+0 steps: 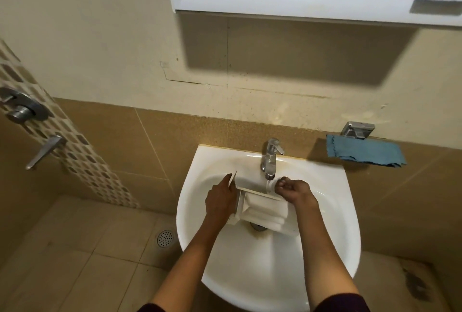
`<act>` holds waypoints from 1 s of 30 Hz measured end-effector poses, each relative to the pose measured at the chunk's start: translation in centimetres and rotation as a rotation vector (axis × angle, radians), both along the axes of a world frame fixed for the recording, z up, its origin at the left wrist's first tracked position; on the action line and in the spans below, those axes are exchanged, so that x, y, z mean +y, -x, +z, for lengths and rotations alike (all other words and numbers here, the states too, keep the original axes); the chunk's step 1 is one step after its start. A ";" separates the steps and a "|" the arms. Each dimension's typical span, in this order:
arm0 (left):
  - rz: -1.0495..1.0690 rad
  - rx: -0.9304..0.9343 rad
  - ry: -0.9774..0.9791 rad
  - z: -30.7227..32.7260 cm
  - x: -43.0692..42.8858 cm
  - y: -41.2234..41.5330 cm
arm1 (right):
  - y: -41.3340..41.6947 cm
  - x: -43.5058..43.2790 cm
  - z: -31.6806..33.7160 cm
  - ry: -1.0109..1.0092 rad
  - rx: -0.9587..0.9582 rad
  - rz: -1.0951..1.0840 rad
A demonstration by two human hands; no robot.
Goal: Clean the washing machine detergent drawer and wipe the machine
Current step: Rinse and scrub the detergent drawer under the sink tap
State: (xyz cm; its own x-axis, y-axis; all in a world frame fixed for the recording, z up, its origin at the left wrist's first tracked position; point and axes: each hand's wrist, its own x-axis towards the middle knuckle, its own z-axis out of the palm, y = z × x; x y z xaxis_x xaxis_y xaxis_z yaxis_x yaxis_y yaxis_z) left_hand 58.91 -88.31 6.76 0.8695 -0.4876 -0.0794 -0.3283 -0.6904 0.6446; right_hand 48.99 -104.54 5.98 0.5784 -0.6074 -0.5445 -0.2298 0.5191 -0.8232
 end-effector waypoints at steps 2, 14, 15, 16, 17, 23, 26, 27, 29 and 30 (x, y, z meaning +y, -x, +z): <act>-0.005 0.001 0.007 -0.1 0.0 0.1 | 0.0 -1.9 -0.3 -0.120 -0.007 -0.166; 0.059 0.089 0.148 -0.5 -0.1 0.2 | -7.0 3.6 1.8 0.748 0.430 0.633; 0.063 0.088 0.143 -0.5 -0.1 0.2 | -6.9 3.9 1.4 0.856 0.451 0.659; 0.068 0.085 0.139 -0.4 -0.1 0.2 | -6.7 4.3 1.2 0.907 0.448 0.664; 0.074 0.082 0.135 -0.5 -0.2 0.2 | -6.6 4.6 1.1 0.938 0.429 0.662; 0.091 0.088 0.086 -0.8 -0.6 -0.1 | -2.3 3.5 0.8 0.996 0.318 0.532; 0.093 0.087 0.076 -0.8 -0.6 -0.2 | 0.6 0.9 0.3 0.970 0.356 0.500; 0.093 0.085 0.076 -0.8 -0.6 -0.2 | 1.6 -0.1 0.1 0.940 0.362 0.498; 0.093 0.083 0.074 -0.7 -0.5 -0.1 | 3.1 -1.8 0.1 0.885 0.374 0.504; 0.093 0.086 0.071 -0.7 -0.5 -0.1 | 3.6 -2.4 0.1 0.857 0.380 0.513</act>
State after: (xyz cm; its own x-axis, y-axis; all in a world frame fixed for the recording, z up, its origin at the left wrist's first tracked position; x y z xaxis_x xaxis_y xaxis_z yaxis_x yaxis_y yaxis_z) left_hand 59.02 -88.85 6.07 0.9027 -0.4123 -0.1233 -0.2067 -0.6667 0.7161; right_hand 45.39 -106.96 6.08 0.7558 -0.6056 -0.2492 -0.5744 -0.4304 -0.6962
